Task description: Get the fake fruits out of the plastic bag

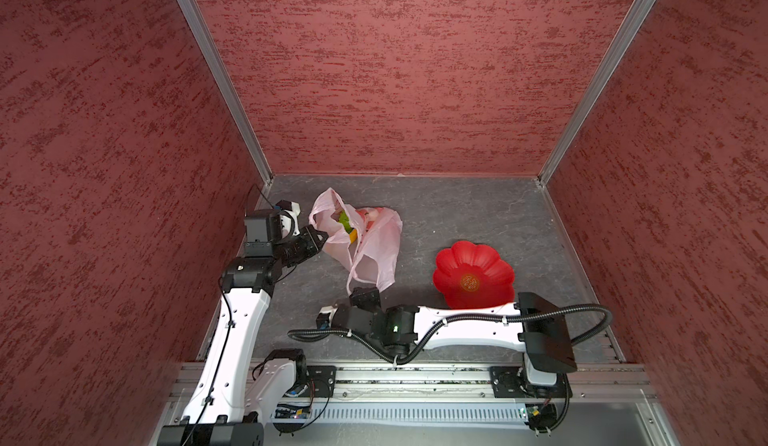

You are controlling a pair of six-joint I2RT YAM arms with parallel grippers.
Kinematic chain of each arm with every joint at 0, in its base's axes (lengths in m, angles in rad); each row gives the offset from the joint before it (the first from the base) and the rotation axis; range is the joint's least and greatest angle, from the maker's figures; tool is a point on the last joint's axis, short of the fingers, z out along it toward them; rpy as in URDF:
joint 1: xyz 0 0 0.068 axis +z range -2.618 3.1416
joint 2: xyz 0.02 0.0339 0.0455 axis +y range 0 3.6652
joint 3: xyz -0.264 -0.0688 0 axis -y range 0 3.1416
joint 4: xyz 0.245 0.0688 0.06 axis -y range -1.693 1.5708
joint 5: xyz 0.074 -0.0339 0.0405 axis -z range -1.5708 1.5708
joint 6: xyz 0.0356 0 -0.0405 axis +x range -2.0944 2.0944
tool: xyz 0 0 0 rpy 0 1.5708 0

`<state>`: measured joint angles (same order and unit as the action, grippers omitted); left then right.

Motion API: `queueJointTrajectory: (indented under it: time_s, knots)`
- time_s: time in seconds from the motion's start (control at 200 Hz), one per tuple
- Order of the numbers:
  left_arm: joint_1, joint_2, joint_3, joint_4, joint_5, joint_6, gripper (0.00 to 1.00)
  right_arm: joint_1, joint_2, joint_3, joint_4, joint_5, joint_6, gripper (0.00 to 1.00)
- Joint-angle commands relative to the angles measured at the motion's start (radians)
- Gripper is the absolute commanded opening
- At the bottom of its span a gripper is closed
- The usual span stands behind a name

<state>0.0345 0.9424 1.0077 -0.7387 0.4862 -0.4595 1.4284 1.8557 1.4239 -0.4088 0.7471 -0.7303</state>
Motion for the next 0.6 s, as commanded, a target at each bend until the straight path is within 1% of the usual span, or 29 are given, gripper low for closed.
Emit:
queueJointTrajectory:
  time_s: [0.0,0.06,0.24,0.26,0.386,0.471,0.596]
  knots:
    - [0.015,-0.013,-0.010,-0.001,0.015,0.027,0.11,-0.017,-0.013,0.007,0.086,0.046,-0.008,0.11]
    - [0.017,-0.013,-0.004,-0.019,0.010,0.037,0.11,-0.035,-0.029,0.011,0.100,0.048,0.016,0.08]
    - [0.017,-0.006,0.039,-0.126,0.007,0.076,0.09,-0.099,-0.100,0.030,0.106,0.021,0.138,0.05]
    - [0.014,-0.007,0.046,-0.143,0.006,0.083,0.09,-0.108,-0.106,0.031,0.105,0.017,0.177,0.04]
    - [-0.010,-0.009,0.077,-0.255,-0.004,0.114,0.08,-0.161,-0.144,0.033,0.095,-0.006,0.296,0.04]
    - [-0.055,-0.019,0.084,-0.323,-0.049,0.120,0.08,-0.201,-0.182,0.019,0.102,-0.048,0.386,0.04]
    - [-0.135,-0.029,0.093,-0.403,-0.171,0.099,0.07,-0.243,-0.217,0.005,0.105,-0.087,0.481,0.05]
